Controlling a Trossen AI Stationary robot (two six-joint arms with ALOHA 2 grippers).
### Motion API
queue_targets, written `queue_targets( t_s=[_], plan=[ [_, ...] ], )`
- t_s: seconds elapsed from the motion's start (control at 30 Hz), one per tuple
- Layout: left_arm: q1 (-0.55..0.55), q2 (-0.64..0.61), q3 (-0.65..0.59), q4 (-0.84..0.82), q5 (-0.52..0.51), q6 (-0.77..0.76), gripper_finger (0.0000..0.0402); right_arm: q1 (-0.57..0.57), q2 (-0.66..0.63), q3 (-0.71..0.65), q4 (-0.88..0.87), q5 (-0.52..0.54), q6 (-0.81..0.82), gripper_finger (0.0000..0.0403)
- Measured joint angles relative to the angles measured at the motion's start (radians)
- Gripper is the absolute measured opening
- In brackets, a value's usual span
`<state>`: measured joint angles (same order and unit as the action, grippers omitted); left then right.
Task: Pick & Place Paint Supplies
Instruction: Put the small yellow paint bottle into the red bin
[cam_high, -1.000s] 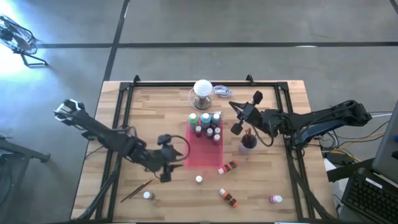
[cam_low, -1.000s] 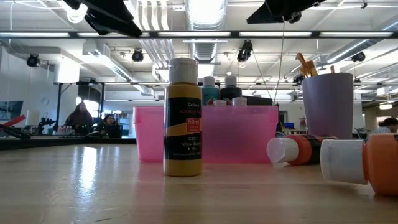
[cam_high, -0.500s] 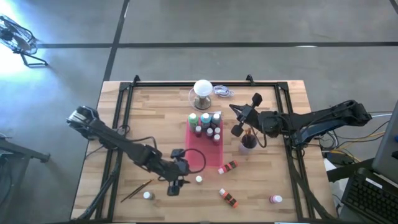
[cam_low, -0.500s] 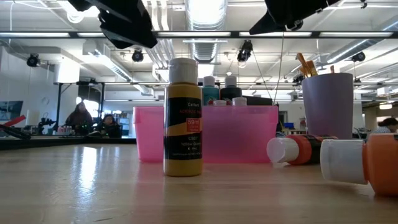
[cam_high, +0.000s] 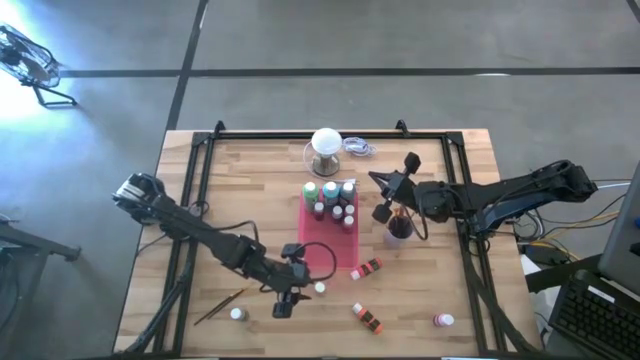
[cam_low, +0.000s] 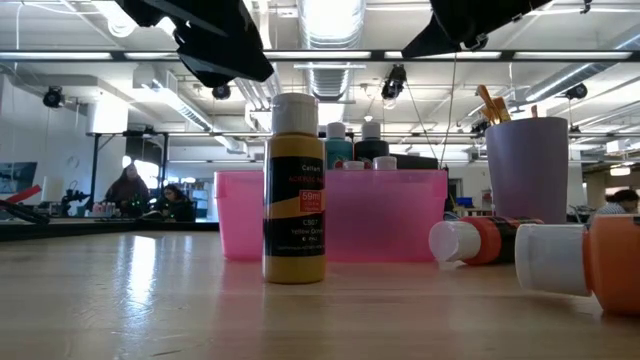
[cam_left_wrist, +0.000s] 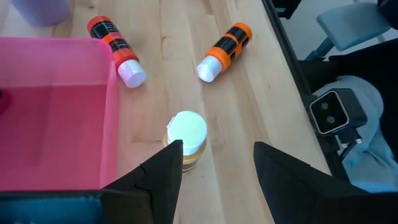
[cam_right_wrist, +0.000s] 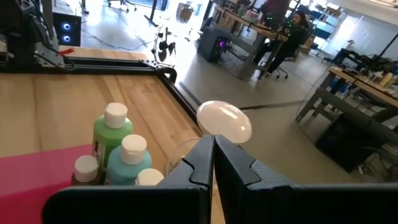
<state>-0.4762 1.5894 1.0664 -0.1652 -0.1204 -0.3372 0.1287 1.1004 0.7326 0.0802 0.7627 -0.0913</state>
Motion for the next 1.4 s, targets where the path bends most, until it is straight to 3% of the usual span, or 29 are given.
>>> queue_targets(
  t_s=[0.4,0.57,0.8,1.4],
  plan=[
    [0.024,0.002,-0.006,0.011,0.021,0.044,0.0203,0.000,0.000,0.000,-0.002,-0.012,0.004,0.0008],
    [0.043,0.012,-0.006,0.026,0.024,0.067,0.0224,0.000,0.000,0.000,-0.003,-0.012,0.006,0.0008],
    [0.063,0.025,-0.006,0.027,0.072,0.078,0.0252,0.000,0.000,0.000,-0.010,-0.012,0.003,0.0008],
    [0.126,0.116,-0.007,0.132,0.243,0.120,0.0248,0.000,0.000,0.000,-0.026,-0.012,0.002,0.0008]
  ],
)
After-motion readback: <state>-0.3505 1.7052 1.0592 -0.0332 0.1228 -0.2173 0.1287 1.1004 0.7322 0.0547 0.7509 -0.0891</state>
